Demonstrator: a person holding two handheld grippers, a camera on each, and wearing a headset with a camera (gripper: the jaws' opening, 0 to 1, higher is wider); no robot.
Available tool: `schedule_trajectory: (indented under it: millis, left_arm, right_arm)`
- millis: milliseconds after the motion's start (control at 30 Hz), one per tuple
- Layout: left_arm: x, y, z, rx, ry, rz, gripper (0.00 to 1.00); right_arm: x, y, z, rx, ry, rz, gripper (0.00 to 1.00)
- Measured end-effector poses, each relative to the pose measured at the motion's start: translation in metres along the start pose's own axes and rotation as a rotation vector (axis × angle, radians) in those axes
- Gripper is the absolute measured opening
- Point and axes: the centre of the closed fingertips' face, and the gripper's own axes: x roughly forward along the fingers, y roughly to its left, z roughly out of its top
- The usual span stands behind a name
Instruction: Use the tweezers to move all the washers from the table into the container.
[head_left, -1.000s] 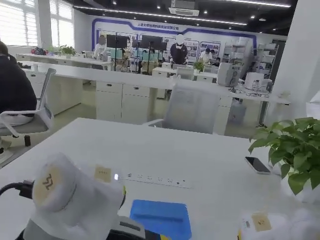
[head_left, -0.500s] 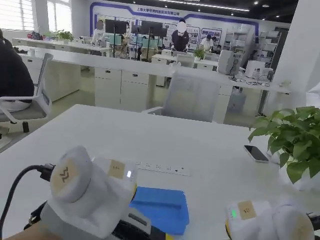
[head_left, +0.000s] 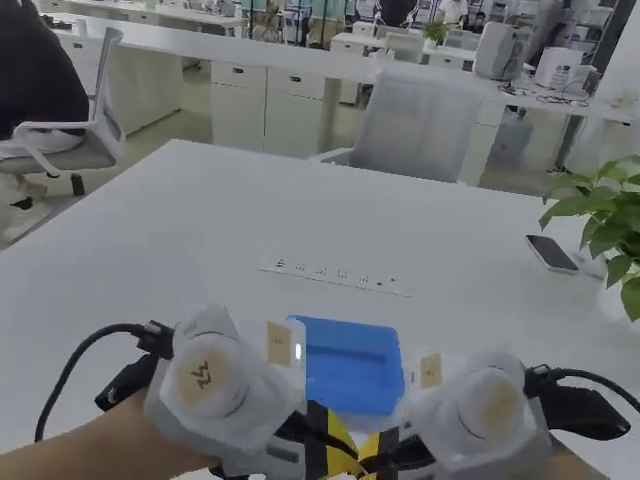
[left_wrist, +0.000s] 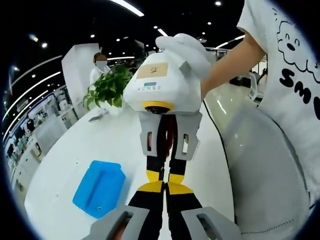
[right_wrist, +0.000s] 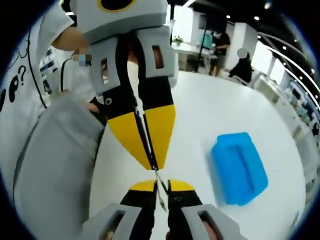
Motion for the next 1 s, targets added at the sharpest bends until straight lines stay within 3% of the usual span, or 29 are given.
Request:
schedule_trajectory:
  millis: [133, 233, 367, 533, 633, 833, 900, 933, 1000]
  left_arm:
    - [0.019, 0.004, -0.027, -0.014, 0.048, -0.009, 0.00]
    - [0.026, 0.006, -0.042, -0.025, 0.075, -0.022, 0.00]
    - [0.025, 0.012, -0.052, -0.055, 0.071, -0.030, 0.00]
    - [0.031, 0.012, -0.069, -0.026, 0.114, -0.045, 0.00]
    - [0.036, 0.012, -0.080, -0.054, 0.126, -0.054, 0.00]
    - [0.049, 0.007, -0.101, -0.055, 0.163, -0.063, 0.00]
    - [0.052, 0.008, -0.108, -0.055, 0.177, -0.059, 0.00]
    - [0.053, 0.008, -0.111, -0.052, 0.190, -0.061, 0.00]
    - [0.052, 0.008, -0.117, -0.026, 0.220, -0.060, 0.00]
  right_arm:
    - [0.024, -0.006, -0.021, 0.053, 0.028, 0.004, 0.05]
    - [0.032, -0.006, -0.027, 0.044, 0.046, -0.007, 0.05]
    - [0.037, -0.011, -0.027, 0.050, 0.039, -0.022, 0.05]
    - [0.046, -0.012, -0.033, 0.055, 0.056, -0.028, 0.05]
    - [0.052, -0.012, -0.038, 0.035, 0.080, -0.031, 0.05]
    - [0.062, -0.010, -0.048, 0.015, 0.118, -0.021, 0.05]
    - [0.059, -0.011, -0.047, 0.046, 0.097, -0.028, 0.05]
    - [0.059, -0.010, -0.046, 0.097, 0.081, -0.030, 0.05]
    - [0.054, -0.010, -0.050, 0.114, 0.085, -0.038, 0.08]
